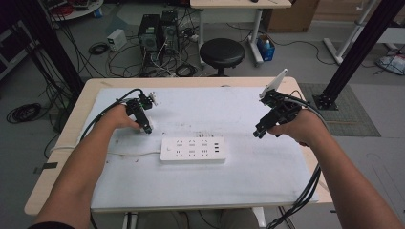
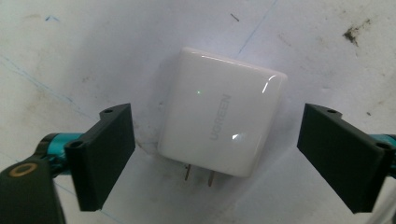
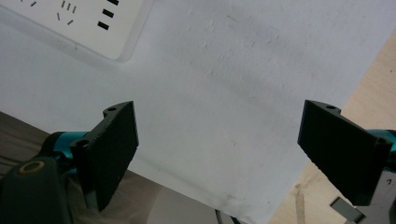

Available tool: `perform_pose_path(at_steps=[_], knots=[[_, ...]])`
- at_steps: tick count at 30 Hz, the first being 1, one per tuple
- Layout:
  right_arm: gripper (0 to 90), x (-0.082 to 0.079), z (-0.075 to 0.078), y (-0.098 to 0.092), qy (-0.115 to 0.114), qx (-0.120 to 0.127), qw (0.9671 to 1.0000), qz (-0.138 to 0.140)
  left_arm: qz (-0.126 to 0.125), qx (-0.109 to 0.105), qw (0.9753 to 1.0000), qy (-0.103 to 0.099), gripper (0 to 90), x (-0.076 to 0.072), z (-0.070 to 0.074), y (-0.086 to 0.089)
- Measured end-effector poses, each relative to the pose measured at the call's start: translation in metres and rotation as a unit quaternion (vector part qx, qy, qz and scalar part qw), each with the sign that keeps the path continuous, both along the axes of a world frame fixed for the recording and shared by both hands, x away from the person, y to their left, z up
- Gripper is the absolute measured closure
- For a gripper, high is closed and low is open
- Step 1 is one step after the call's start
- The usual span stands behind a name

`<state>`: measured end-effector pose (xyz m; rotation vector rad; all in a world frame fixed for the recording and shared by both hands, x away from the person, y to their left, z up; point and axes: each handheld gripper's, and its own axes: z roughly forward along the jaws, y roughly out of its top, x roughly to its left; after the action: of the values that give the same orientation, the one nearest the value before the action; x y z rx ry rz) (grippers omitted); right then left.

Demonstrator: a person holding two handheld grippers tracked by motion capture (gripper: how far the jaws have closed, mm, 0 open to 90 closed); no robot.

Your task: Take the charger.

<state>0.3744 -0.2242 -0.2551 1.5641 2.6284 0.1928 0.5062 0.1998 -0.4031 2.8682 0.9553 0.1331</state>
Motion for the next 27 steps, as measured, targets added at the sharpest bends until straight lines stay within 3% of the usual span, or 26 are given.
perform_pose_path(at_steps=[14, 20, 27], knots=[[11.8, -0.0020, -0.0010, -0.0031, 0.000, 0.001, 1.0000, -0.006, -0.001, 0.015, 0.9998, 0.010, 18.1, 0.0032, -0.0093, -0.0011], [11.8, -0.0012, -0.0010, -0.0041, 0.001, 0.002, 1.0000, -0.010, -0.004, 0.002, 0.9999, 0.013, 28.3, 0.0030, -0.0091, -0.0008], [11.8, -0.0013, -0.0024, -0.0051, 0.002, 0.005, 0.9999, -0.011, -0.010, 0.002, 0.9998, 0.016, 38.3, 0.0018, -0.0064, -0.0009]])
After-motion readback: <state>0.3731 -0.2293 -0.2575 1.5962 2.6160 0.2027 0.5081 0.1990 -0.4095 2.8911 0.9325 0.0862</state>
